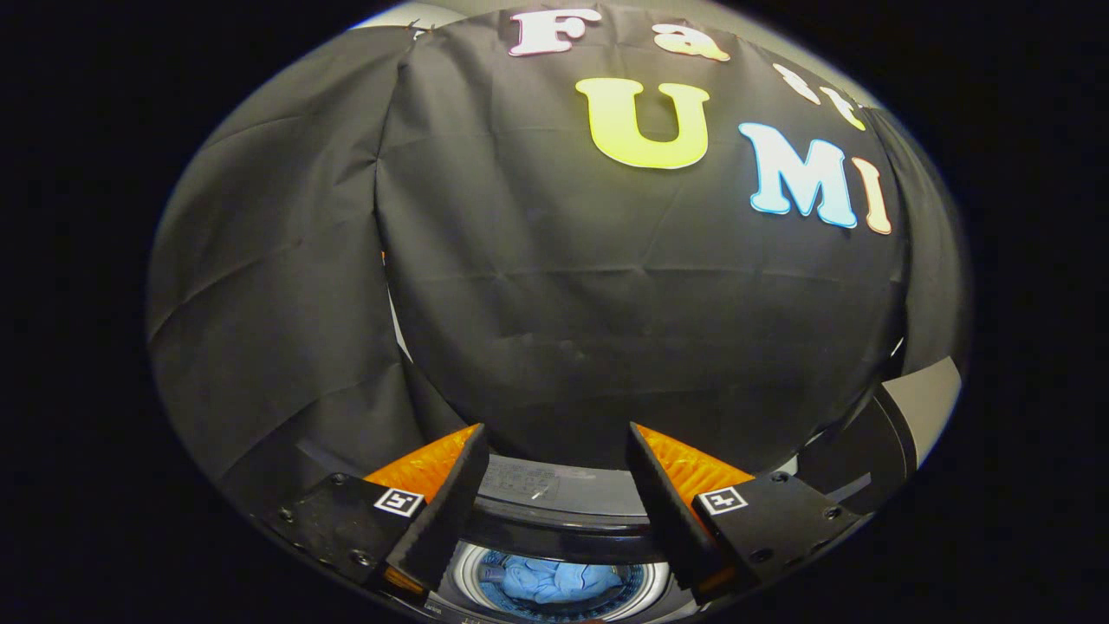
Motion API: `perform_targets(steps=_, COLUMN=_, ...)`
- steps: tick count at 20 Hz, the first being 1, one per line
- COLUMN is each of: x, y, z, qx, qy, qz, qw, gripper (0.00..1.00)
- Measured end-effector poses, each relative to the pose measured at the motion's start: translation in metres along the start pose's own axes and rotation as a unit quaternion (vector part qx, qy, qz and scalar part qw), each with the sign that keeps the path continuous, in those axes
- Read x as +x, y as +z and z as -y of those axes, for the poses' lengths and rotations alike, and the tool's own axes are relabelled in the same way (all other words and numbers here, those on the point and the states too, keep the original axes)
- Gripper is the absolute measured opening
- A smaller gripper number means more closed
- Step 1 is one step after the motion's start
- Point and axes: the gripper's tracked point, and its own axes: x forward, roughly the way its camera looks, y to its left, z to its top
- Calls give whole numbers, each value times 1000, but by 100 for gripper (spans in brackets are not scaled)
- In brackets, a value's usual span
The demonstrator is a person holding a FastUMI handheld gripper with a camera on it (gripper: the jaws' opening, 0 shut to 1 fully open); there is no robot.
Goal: Put the clothes into the washing machine and then close the washing machine lid.
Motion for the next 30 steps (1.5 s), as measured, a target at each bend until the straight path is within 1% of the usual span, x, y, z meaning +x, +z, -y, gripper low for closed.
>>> perform_targets(steps=2, x=-6, y=-8, z=-2, qx=0, qy=-3, qz=7, qw=1000, gripper=99)
perform_targets(steps=7, x=-16, y=-23, z=-3, qx=1, qy=-2, qz=0, qw=1000, gripper=98)
perform_targets(steps=10, x=-29, y=-41, z=-6, qx=5, qy=-1, qz=-5, qw=1000, gripper=98)
perform_targets(steps=12, x=-37, y=-55, z=-10, qx=11, qy=7, qz=-8, qw=1000, gripper=98)
perform_targets(steps=16, x=-64, y=-87, z=-8, qx=15, qy=12, qz=-8, qw=1000, gripper=98)
perform_targets(steps=19, x=-84, y=-98, z=-4, qx=9, qy=12, qz=2, qw=1000, gripper=98)
perform_targets(steps=21, x=-97, y=-96, z=-1, qx=9, qy=18, qz=13, qw=1000, gripper=98)
perform_targets(steps=23, x=-119, y=-87, z=3, qx=8, qy=23, qz=34, qw=999, gripper=98)
perform_targets(steps=26, x=-165, y=-72, z=20, qx=2, qy=36, qz=75, qw=997, gripper=98)
perform_targets(steps=30, x=-237, y=-63, z=64, qx=-15, qy=51, qz=130, qw=990, gripper=98)
